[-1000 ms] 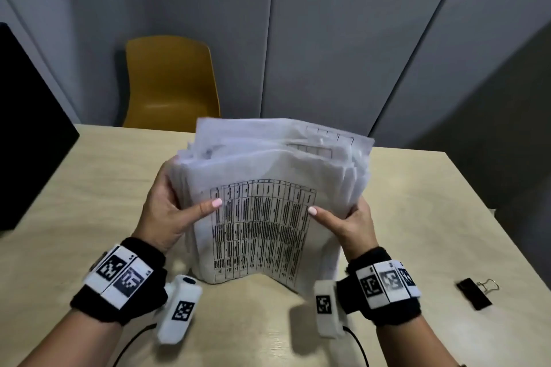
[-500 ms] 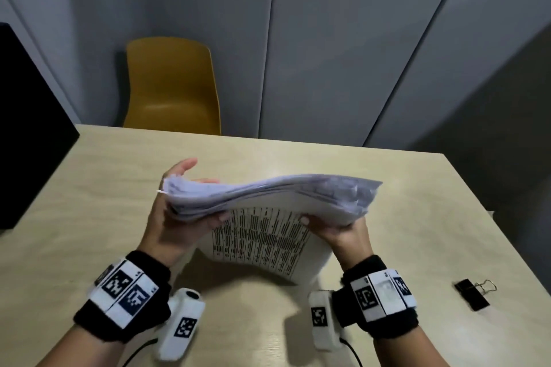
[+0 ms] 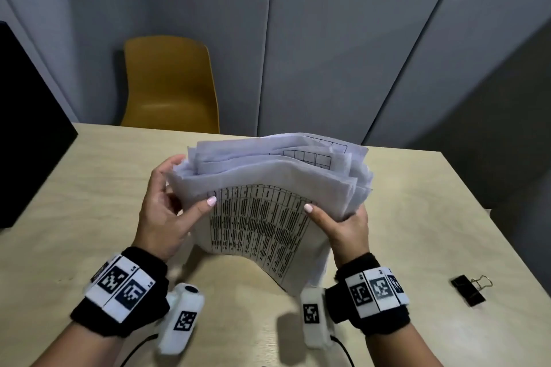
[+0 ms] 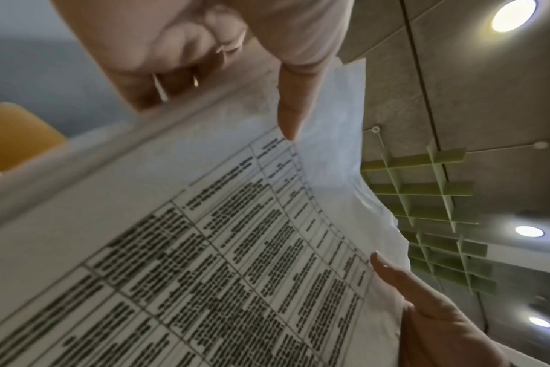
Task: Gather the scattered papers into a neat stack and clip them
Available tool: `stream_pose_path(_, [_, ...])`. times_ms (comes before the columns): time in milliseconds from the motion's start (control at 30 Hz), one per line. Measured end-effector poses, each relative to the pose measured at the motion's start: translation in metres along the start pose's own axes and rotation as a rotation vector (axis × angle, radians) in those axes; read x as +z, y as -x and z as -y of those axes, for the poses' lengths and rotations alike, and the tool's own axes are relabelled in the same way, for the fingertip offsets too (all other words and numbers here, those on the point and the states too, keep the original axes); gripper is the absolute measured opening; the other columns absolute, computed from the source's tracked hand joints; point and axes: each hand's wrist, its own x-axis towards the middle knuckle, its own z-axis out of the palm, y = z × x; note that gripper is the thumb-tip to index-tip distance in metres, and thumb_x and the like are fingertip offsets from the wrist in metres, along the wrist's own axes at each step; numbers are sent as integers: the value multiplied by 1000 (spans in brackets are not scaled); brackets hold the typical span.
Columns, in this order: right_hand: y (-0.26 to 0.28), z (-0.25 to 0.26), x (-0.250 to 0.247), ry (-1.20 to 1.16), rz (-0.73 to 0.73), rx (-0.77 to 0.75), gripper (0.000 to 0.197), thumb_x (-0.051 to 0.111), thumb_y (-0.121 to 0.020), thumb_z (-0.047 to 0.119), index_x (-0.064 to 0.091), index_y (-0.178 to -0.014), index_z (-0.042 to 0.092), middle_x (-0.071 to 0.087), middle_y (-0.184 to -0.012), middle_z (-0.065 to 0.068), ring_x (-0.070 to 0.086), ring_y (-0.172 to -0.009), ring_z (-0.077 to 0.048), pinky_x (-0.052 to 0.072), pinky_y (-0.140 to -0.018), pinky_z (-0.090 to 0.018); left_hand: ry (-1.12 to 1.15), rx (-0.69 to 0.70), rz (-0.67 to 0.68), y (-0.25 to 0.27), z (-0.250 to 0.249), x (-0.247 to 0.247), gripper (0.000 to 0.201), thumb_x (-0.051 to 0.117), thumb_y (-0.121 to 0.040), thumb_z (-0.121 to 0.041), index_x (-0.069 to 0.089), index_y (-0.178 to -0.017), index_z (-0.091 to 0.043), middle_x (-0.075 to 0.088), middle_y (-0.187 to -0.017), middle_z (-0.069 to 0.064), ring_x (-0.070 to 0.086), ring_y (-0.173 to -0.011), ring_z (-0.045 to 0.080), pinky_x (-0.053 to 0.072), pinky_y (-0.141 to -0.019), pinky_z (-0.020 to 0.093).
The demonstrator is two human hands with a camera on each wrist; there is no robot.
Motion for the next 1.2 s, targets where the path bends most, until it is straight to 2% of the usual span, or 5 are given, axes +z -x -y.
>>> stream_pose_path(167, [-1, 4, 2, 33, 75, -13, 45, 79, -54, 8, 64, -97, 6, 74, -78, 8, 69, -76, -7, 53, -65, -19, -34, 13, 60, 6, -4, 7, 77, 85, -54, -2, 48, -117, -26, 57, -115, -3, 61, -97, -7, 48, -77, 7])
stream_pose_path(333, [-8, -1, 0, 15, 12, 28, 25, 80, -63, -2, 67, -83, 6, 73, -68, 7, 68, -67, -5, 52, -59, -16, 6, -68, 44, 1, 4, -1, 83, 85, -44, -52, 54, -112, -16, 68, -101, -7, 64, -94, 3, 50, -81, 13])
stream_pose_path(467, [-9, 6, 15, -49, -4, -27, 22, 70, -70, -12, 66, -83, 5, 73, -67, 10, 67, -66, -2, 53, -62, -16, -209, -55, -131, -1, -6, 16, 51, 78, -69, -14, 56, -114, -5, 65, -98, -7, 64, -94, 9, 54, -87, 29])
stream_pose_path(767, [-9, 28, 17, 213, -183, -546, 102, 76, -64, 5, 14, -141, 27, 43, -117, -8, 52, -108, -6, 44, -93, -19, -430, 497, -165, -4, -21, 12, 86, 67, -71, -19, 21, -137, -48, 33, -132, -5, 41, -123, 0, 41, -98, 16])
stream_pose_path(1200, [-3, 37, 19, 649, -88, -682, 51, 70, -70, 17, 58, -120, 10, 45, -117, -22, 51, -110, -16, 40, -98, -16, -715, 595, -65, -4, -35, 12, 53, 67, -74, -15, 50, -124, -22, 31, -134, 3, 39, -112, 4, 34, -101, 12])
